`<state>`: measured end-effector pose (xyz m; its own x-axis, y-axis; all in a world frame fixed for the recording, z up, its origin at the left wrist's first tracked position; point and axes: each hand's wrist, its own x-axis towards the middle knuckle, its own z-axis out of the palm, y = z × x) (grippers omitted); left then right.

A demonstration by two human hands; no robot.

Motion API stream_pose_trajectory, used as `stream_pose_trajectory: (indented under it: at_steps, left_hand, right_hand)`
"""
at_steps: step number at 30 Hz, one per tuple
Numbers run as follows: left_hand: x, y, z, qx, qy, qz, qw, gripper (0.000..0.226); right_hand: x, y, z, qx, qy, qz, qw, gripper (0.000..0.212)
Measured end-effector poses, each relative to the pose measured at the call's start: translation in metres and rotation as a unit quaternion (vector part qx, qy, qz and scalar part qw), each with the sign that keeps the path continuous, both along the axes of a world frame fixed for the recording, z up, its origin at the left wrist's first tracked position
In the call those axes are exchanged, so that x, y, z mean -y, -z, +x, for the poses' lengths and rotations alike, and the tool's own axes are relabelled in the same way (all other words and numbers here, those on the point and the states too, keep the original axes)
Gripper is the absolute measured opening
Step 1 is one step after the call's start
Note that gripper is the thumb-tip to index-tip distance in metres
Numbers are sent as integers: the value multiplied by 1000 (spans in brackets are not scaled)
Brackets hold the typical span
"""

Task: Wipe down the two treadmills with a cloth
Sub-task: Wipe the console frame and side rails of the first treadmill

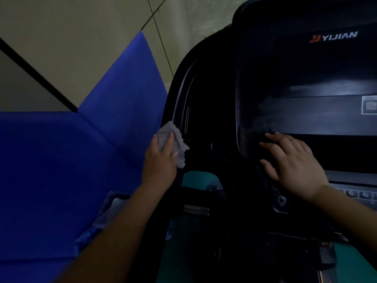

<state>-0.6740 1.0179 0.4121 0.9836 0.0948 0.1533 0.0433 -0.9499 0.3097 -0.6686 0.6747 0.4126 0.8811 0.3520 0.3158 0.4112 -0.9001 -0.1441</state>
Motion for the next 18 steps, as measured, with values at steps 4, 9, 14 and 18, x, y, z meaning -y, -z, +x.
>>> stream_pose_trajectory:
  at_steps: [4,9,14,18]
  left_hand:
    - [-4,1,8,1,-4,-5,1000,53]
    - [-2,6,-23,-6,-42,26,999,58]
    - [5,6,-70,-57,-118,43,990,60]
    - [3,5,-113,-92,-160,44,982,64]
  right_hand:
    - [0,0,-1,4,-2,0,1000,52]
    - [1,-1,0,10,-11,5,1000,49]
    - [1,1,-1,3,-17,23,1000,47]
    - [-7,-2,-7,-12,-27,112,993,37]
